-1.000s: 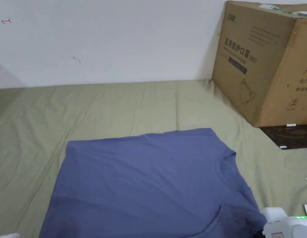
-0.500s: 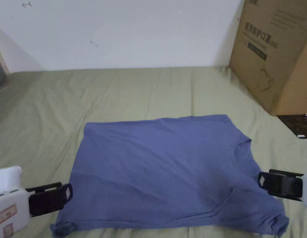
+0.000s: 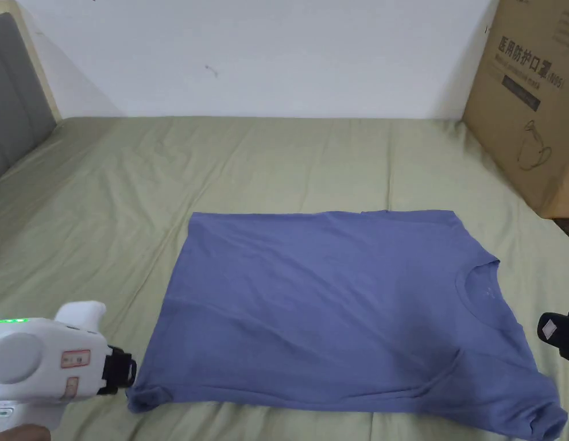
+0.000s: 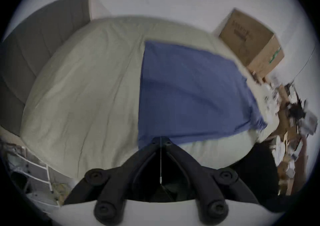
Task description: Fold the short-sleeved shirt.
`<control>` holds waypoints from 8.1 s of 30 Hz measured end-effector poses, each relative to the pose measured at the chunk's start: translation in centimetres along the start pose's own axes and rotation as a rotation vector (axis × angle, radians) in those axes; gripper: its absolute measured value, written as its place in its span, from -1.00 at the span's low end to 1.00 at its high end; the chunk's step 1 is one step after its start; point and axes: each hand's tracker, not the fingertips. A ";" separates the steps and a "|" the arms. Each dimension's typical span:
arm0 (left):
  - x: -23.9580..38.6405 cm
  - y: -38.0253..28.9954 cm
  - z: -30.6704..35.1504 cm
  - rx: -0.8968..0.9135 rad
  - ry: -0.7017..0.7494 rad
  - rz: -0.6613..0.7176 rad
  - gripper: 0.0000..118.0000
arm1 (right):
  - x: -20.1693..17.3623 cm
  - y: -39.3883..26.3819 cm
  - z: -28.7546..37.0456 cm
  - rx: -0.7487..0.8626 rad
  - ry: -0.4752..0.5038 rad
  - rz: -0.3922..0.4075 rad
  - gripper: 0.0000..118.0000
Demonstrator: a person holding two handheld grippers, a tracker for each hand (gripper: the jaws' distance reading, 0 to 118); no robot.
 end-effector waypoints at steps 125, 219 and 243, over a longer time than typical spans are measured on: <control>0.9 7.2 -9.8 0.151 0.096 -0.001 -0.96 | 10.8 1.4 -21.4 -0.356 -0.185 -0.092 0.36; 0.0 23.5 -9.7 0.189 -0.047 -0.156 -1.00 | 7.3 17.8 -41.8 -0.469 -0.166 -0.159 0.65; -3.3 7.0 1.6 0.206 -0.168 -0.185 -1.00 | 8.1 4.3 -6.1 -0.273 0.034 -0.206 -0.97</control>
